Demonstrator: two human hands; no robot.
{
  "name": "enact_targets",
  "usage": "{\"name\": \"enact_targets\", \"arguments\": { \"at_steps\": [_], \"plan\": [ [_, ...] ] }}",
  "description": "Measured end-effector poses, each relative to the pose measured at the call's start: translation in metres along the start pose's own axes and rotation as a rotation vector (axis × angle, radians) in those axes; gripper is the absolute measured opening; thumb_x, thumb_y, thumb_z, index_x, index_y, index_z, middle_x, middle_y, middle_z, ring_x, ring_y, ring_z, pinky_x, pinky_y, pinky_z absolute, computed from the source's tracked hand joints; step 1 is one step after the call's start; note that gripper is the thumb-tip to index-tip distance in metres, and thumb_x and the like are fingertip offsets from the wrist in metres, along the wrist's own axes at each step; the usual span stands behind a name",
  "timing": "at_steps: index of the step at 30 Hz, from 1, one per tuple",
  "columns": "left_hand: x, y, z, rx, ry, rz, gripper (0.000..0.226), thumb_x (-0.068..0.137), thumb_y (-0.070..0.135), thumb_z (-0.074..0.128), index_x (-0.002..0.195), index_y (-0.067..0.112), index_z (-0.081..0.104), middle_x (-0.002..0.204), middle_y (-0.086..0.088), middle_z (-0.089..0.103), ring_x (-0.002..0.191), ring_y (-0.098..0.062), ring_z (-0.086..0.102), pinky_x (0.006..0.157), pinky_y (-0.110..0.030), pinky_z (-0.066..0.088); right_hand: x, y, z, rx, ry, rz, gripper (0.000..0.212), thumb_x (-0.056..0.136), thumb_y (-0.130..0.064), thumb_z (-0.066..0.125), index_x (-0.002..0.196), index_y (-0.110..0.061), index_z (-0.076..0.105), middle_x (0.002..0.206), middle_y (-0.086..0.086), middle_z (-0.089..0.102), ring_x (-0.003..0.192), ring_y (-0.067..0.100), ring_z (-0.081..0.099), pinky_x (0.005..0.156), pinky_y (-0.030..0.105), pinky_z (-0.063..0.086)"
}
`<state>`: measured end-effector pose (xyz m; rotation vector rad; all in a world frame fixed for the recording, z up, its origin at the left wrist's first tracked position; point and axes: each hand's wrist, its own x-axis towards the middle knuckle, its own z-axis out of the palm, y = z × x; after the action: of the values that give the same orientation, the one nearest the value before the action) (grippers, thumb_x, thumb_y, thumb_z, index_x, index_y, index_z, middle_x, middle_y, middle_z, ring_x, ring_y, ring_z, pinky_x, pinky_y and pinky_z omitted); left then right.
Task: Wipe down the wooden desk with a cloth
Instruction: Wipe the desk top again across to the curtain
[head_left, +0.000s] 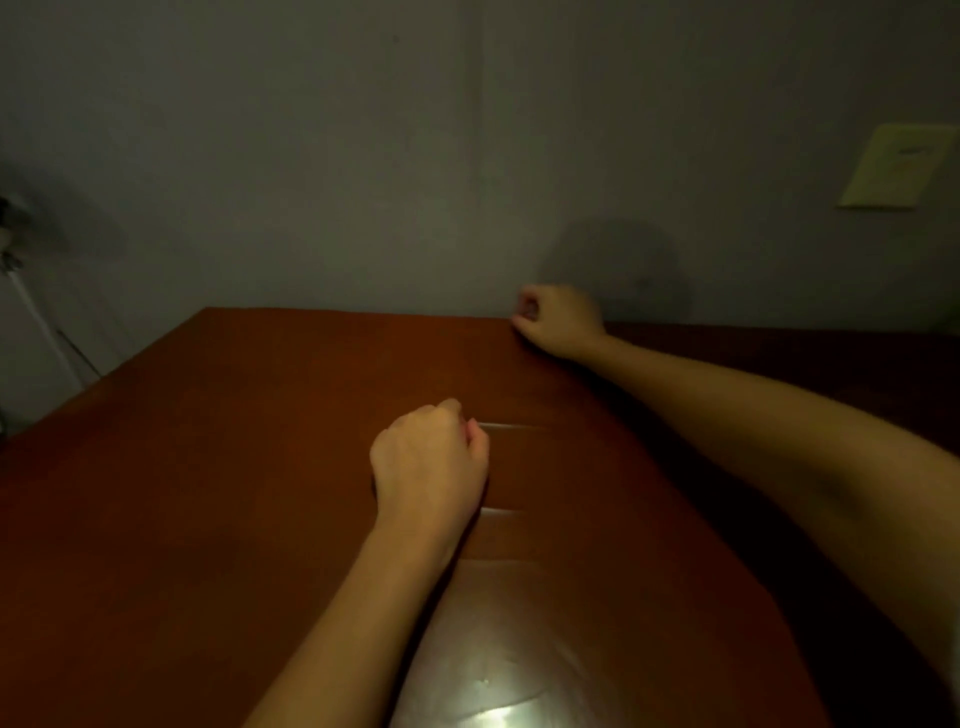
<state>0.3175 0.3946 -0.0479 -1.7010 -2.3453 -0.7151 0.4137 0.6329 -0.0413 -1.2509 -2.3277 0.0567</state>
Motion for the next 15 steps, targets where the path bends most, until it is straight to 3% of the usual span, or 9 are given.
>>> {"name": "enact_targets", "arguments": {
  "at_steps": [6, 9, 12, 15],
  "plan": [
    [-0.002, 0.000, 0.001, -0.014, 0.018, 0.008, 0.025, 0.095, 0.034, 0.044, 0.077, 0.020, 0.054, 0.074, 0.003, 0.059, 0.071, -0.019, 0.060, 0.064, -0.034, 0.052, -0.092, -0.016, -0.039, 0.284, -0.140, -0.367, 0.018, 0.082, -0.047, 0.060, 0.075, -0.031, 0.056, 0.095, -0.012, 0.071, 0.088, 0.008, 0.068, 0.072, 0.029, 0.051],
    [-0.002, 0.000, 0.002, -0.004, 0.014, 0.020, 0.025, 0.096, 0.033, 0.042, 0.077, 0.020, 0.053, 0.071, 0.005, 0.056, 0.068, -0.016, 0.057, 0.060, -0.031, 0.050, -0.098, 0.030, -0.059, 0.333, -0.154, -0.282, 0.021, 0.086, -0.037, 0.066, 0.071, -0.030, 0.052, 0.097, -0.013, 0.071, 0.092, 0.004, 0.067, 0.077, 0.029, 0.053],
    [-0.002, 0.001, 0.003, 0.001, 0.020, 0.026, 0.026, 0.096, 0.033, 0.042, 0.077, 0.019, 0.053, 0.072, 0.004, 0.057, 0.068, -0.017, 0.058, 0.060, -0.031, 0.050, -0.061, 0.072, -0.055, 0.156, -0.110, -0.088, 0.024, 0.087, -0.042, 0.062, 0.072, -0.026, 0.053, 0.086, -0.010, 0.068, 0.084, 0.014, 0.064, 0.071, 0.036, 0.051],
    [0.000, 0.000, 0.003, 0.003, 0.007, 0.021, 0.027, 0.097, 0.033, 0.041, 0.079, 0.018, 0.054, 0.072, 0.004, 0.057, 0.067, -0.016, 0.057, 0.060, -0.031, 0.050, -0.019, 0.074, -0.033, -0.024, -0.038, 0.086, 0.022, 0.090, -0.037, 0.057, 0.082, -0.017, 0.056, 0.081, 0.002, 0.060, 0.081, 0.026, 0.059, 0.066, 0.031, 0.041]
  ]
}}
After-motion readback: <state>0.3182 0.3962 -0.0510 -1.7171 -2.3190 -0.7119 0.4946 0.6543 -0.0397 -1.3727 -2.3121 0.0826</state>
